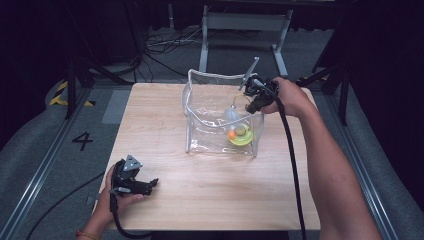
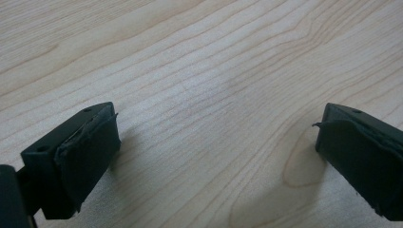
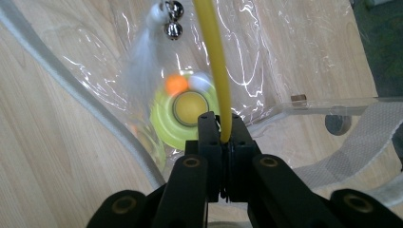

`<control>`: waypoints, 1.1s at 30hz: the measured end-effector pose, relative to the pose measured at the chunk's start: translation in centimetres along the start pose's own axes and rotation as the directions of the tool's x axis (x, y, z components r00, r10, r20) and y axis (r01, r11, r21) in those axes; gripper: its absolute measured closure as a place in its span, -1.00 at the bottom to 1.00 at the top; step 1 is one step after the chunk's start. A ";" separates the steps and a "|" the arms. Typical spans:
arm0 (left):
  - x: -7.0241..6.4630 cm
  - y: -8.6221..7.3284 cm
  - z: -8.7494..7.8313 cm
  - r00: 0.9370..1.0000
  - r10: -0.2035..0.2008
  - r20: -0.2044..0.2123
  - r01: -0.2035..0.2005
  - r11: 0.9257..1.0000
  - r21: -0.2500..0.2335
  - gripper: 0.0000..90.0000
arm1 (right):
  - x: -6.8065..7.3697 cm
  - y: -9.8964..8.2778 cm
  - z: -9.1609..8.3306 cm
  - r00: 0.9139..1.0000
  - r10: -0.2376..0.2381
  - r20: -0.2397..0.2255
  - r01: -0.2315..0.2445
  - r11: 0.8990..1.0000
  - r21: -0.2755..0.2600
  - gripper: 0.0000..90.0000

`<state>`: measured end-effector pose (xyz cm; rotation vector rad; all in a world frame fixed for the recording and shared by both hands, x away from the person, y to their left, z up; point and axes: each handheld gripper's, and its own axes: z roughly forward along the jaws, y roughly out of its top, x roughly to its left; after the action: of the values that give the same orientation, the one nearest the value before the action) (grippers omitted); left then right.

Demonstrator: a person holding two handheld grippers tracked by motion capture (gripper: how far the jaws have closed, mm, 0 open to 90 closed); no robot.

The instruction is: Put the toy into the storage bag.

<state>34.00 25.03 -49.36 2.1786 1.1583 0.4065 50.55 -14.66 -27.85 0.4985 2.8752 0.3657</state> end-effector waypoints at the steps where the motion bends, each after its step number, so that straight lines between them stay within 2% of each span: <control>1: 0.0 0.0 0.0 1.000 -0.001 0.000 0.001 1.000 0.000 -0.98 | 0.0 -0.1 0.1 1.000 -0.002 -0.007 0.002 1.000 0.001 0.96; 3: 0.0 0.0 0.0 1.000 0.000 0.001 0.000 1.000 0.000 -0.98 | 0.0 -0.1 0.1 1.000 -0.005 -0.008 0.005 1.000 0.001 0.96; 8: 0.0 0.0 0.0 1.000 0.000 0.001 0.000 1.000 0.000 -0.98 | -0.4 -0.4 0.4 1.000 0.007 -0.031 -0.008 0.999 -0.042 0.96; 13: 0.0 0.0 0.0 1.000 0.000 0.001 0.000 1.000 0.000 -0.98 | -0.3 -0.7 -0.1 1.000 0.010 -0.012 -0.010 0.998 -0.055 0.96; 15: 0.0 0.0 0.0 1.000 0.000 -0.003 0.000 1.000 -0.003 -0.97 | -0.3 -1.0 -0.4 1.000 0.019 0.002 -0.018 0.997 -0.072 0.93; 16: 0.0 0.0 0.0 1.000 0.000 -0.003 0.000 1.000 -0.003 -0.97 | -0.5 -1.2 -0.6 1.000 0.008 -0.009 -0.009 0.995 -0.099 0.92; 17: 0.0 0.0 0.0 1.000 0.000 -0.003 0.000 1.000 -0.003 -0.97 | -0.5 -1.2 -0.6 1.000 0.008 -0.009 -0.009 0.995 -0.099 0.92; 19: 0.0 0.0 0.0 1.000 0.000 -0.002 0.000 1.000 -0.002 -0.97 | -0.6 -1.4 -0.9 1.000 0.019 0.018 -0.017 0.995 -0.099 0.90; 22: 0.0 0.0 0.0 1.000 0.001 -0.002 -0.001 1.000 -0.002 -0.97 | -0.7 -1.7 -1.5 1.000 0.024 0.005 -0.023 0.989 -0.147 0.88; 24: 0.0 0.0 0.0 1.000 0.000 -0.002 0.000 1.000 -0.003 -0.97 | -0.7 -1.9 -2.0 0.999 0.034 0.023 -0.029 0.986 -0.167 0.86; 27: 0.0 0.0 0.0 1.000 0.000 -0.002 0.000 1.000 -0.002 -0.97 | -0.6 -2.1 -2.6 0.999 0.041 0.036 -0.033 0.980 -0.197 0.77; 28: 0.0 0.0 0.0 1.000 -0.002 0.000 0.002 1.000 -0.001 -0.97 | -0.5 -2.3 -3.0 0.998 0.041 0.050 -0.029 0.975 -0.222 0.67; 29: 0.0 0.0 0.0 1.000 -0.002 0.000 0.002 1.000 -0.001 -0.97 | -0.5 -2.3 -3.0 0.998 0.041 0.050 -0.029 0.975 -0.222 0.67; 30: 0.0 0.0 0.0 1.000 -0.002 -0.001 0.002 1.000 -0.001 -0.97 | -0.4 -2.4 -3.2 0.997 0.048 0.059 -0.034 0.972 -0.234 0.60; 31: 0.0 0.0 0.0 1.000 0.000 -0.002 0.000 1.000 -0.002 -0.97 | -0.4 -2.5 -3.4 0.996 0.055 0.070 -0.037 0.971 -0.236 0.42; 32: 0.0 0.0 0.0 1.000 -0.002 0.000 0.002 1.000 0.000 -0.97 | -0.3 -2.6 -3.6 0.994 0.067 0.092 -0.043 0.971 -0.234 0.33; 33: 0.0 0.0 0.0 1.000 -0.002 0.000 0.002 1.000 0.001 -0.97 | -0.3 -2.7 -3.7 0.991 0.076 0.110 -0.049 0.971 -0.235 0.30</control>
<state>34.00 25.03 -49.35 2.1777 1.1606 0.4053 49.13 -18.01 -25.03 0.5487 2.6617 0.6508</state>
